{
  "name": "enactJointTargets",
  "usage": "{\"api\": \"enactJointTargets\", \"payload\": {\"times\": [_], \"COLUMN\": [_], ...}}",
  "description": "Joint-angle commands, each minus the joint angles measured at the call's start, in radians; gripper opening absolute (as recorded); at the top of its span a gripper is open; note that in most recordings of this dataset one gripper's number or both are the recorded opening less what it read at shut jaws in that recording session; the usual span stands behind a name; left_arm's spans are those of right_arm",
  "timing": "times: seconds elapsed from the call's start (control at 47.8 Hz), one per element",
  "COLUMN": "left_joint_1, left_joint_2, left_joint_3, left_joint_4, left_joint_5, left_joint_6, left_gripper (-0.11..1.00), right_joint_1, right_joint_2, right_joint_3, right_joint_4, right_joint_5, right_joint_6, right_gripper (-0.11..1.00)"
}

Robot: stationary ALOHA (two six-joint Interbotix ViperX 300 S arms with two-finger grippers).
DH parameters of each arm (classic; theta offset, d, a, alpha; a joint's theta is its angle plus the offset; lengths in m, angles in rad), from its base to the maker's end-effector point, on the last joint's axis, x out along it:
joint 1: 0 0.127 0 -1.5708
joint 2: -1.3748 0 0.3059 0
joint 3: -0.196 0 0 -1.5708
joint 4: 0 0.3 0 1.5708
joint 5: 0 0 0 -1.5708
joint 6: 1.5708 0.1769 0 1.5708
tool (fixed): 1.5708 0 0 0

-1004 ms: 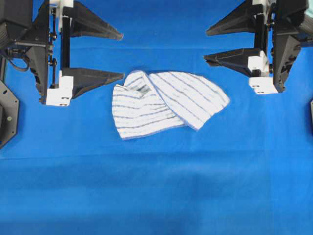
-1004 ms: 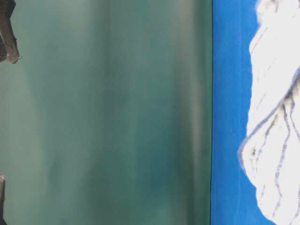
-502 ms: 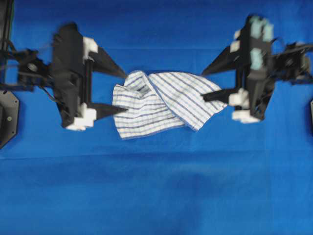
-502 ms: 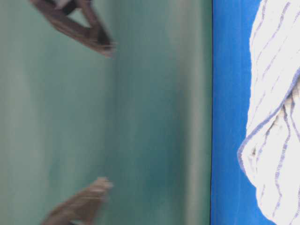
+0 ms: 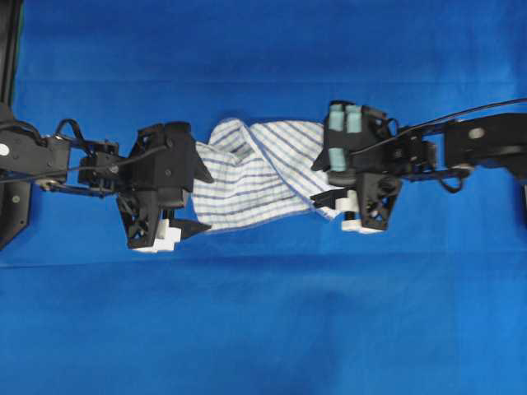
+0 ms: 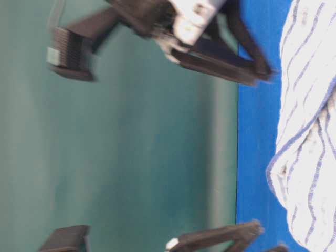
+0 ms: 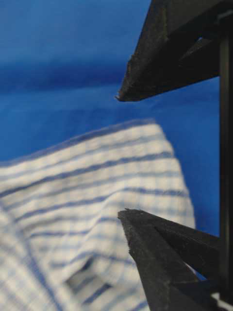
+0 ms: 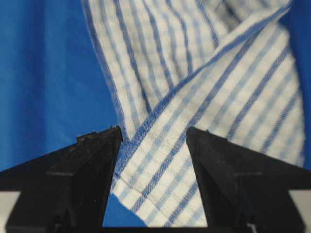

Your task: Lift the towel with both arms.

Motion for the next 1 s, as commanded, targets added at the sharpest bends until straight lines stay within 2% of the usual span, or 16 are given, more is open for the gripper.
{"api": "enactJointTargets", "payload": {"times": [0.0, 0.376, 0.711, 0.774, 0.836, 0.983], "left_joint_1": [-0.021, -0.035, -0.029, -0.025, -0.020, -0.011], "left_joint_2": [0.025, 0.173, 0.187, 0.187, 0.186, 0.183], "left_joint_3": [-0.008, -0.006, -0.003, -0.002, 0.000, 0.003], "left_joint_4": [-0.002, -0.002, -0.002, -0.002, -0.003, -0.002], "left_joint_5": [-0.029, -0.101, -0.100, -0.094, -0.087, -0.074], "left_joint_6": [-0.003, -0.003, 0.003, 0.006, 0.011, 0.015], "left_gripper": [0.90, 0.90, 0.84, 0.78, 0.66, 0.23], "right_joint_1": [0.006, 0.026, 0.026, 0.026, 0.025, 0.017], "right_joint_2": [0.038, 0.173, 0.189, 0.198, 0.207, 0.210], "right_joint_3": [-0.012, -0.026, -0.028, -0.028, -0.028, -0.025], "right_joint_4": [0.009, 0.026, 0.026, 0.025, 0.023, 0.025], "right_joint_5": [-0.041, -0.141, -0.149, -0.153, -0.161, -0.161], "right_joint_6": [0.002, 0.003, 0.002, 0.000, 0.000, 0.000], "right_gripper": [0.61, 0.61, 0.60, 0.57, 0.49, 0.08]}}
